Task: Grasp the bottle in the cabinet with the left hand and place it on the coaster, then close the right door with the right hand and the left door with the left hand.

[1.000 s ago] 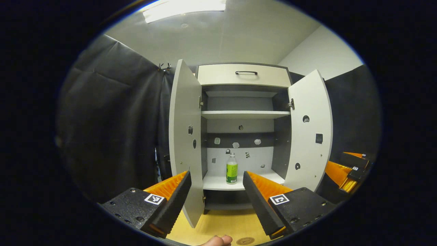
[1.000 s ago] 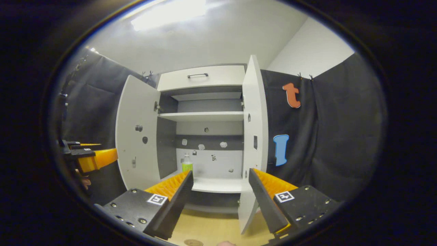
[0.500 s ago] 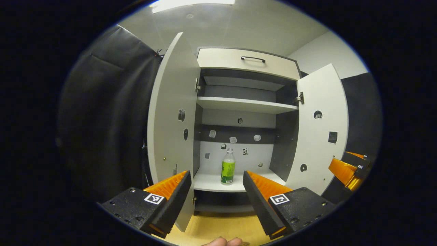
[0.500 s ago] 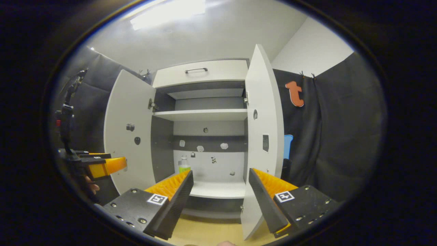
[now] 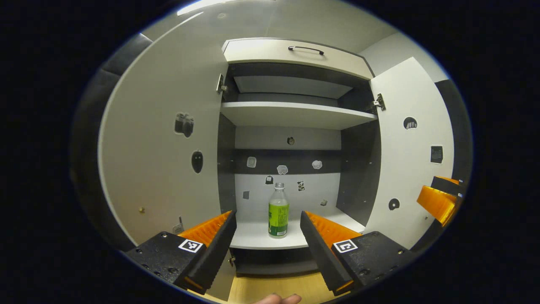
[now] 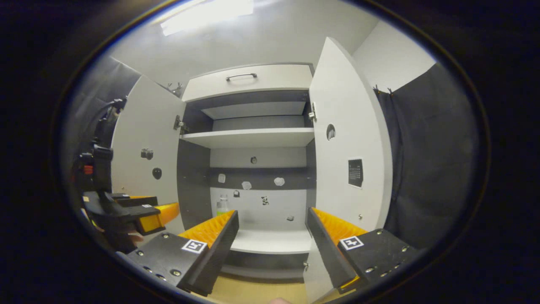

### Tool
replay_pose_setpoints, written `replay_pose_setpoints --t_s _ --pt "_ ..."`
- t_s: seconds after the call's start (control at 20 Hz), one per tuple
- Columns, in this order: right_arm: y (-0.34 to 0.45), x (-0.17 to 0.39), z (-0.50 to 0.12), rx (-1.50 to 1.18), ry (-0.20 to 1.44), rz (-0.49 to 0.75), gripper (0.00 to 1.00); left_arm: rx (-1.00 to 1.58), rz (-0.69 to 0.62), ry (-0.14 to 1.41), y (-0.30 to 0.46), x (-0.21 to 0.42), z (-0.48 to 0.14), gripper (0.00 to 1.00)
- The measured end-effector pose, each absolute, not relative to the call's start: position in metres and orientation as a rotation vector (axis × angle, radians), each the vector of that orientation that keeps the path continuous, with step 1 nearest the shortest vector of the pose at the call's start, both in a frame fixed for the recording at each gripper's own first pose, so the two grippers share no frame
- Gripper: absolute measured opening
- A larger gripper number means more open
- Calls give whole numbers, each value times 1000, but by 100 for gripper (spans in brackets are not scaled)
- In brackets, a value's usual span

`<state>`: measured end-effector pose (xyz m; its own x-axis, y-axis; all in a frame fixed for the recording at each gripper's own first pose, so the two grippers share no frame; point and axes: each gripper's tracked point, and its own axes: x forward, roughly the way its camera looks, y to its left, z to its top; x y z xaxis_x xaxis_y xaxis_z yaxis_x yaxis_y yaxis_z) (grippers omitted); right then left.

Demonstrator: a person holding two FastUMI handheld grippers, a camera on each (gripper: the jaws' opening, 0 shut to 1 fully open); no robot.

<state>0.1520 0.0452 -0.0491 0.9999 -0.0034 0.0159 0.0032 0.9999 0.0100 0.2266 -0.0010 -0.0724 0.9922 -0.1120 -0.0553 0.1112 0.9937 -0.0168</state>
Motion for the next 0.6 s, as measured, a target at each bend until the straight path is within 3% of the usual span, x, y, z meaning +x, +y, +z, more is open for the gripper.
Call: replay_pose_setpoints --t_s 0.6 --pt "28 174 -63 12 7 -96 99 -30 -169 107 -43 373 -143 96"
